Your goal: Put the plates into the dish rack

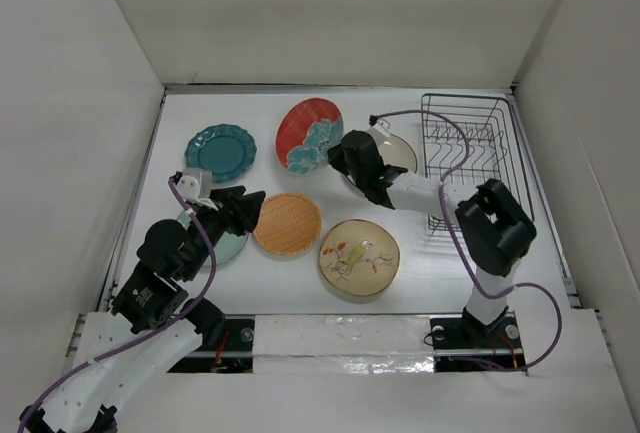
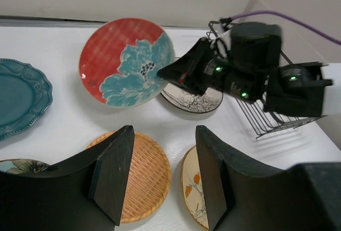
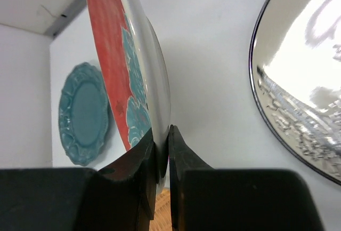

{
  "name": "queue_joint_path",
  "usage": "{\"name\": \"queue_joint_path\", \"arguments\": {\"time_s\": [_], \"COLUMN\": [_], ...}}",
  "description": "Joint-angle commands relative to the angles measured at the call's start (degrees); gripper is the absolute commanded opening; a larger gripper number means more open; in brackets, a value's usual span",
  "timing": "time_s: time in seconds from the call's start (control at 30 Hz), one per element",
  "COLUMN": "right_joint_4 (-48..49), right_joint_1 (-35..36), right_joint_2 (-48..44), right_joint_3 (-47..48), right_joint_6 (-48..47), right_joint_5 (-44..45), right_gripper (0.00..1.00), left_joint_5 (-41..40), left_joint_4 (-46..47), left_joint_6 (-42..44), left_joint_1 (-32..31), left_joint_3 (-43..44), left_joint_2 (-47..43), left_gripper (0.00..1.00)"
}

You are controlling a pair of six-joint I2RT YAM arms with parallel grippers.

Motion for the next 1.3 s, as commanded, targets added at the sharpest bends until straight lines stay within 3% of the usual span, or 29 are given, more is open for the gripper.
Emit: {"name": "queue_joint_path", "arguments": {"time_s": [0.0,0.23,0.37,0.47,0.57,0.8,1.03,1.27], "right_joint_4": [15.2,5.5,-7.1,-15.6,-17.1,-19.7,-20.3,-24.0], "right_joint_1": [-1.9,-11.4,-24.3,-30.3,-36.8,-48.5,-51.7,-52.9], "right_joint_2": [-12.6,-33.5,-45.4,-48.8,-51.9,-44.6,-34.1,-25.4], "right_joint_3": [0.3,-8.0,-7.4,-4.5,-3.8,5.1,15.4,21.9], "right_joint_6": [-7.9,-17.2,-25.5,-31.5,-38.3,-49.9,-65.4,-71.6], "right_joint_5": [5.0,9.5,5.5,5.5,6.0,2.6,-7.3,-7.5], "right_gripper": [0.00,0.00,0.00,0.00,0.00,0.00,0.00,0.00], "left_joint_5": [0.1,0.5,0.5,0.8,0.1,-1.2,-1.8,-2.1], "left_joint_4": [3.1,3.0,3.0,3.1,2.8,2.4,2.1,2.4], "left_joint_6": [0.8,0.9,0.9,0.9,1.0,0.9,0.9,0.9], "left_joint_1": [-0.3,-0.3,-0.3,-0.8,-1.4,-3.3,-3.3,-3.8], "left_joint_3": [-0.5,-0.5,-0.5,-0.5,-0.5,-0.5,-0.5,-0.7], "left_joint_2": [-1.5,-4.5,-6.2,-7.5,-8.8,-9.5,-9.8,-8.8], "left_gripper": [0.47,0.48,0.48,0.48,0.48,0.49,0.50,0.50]}}
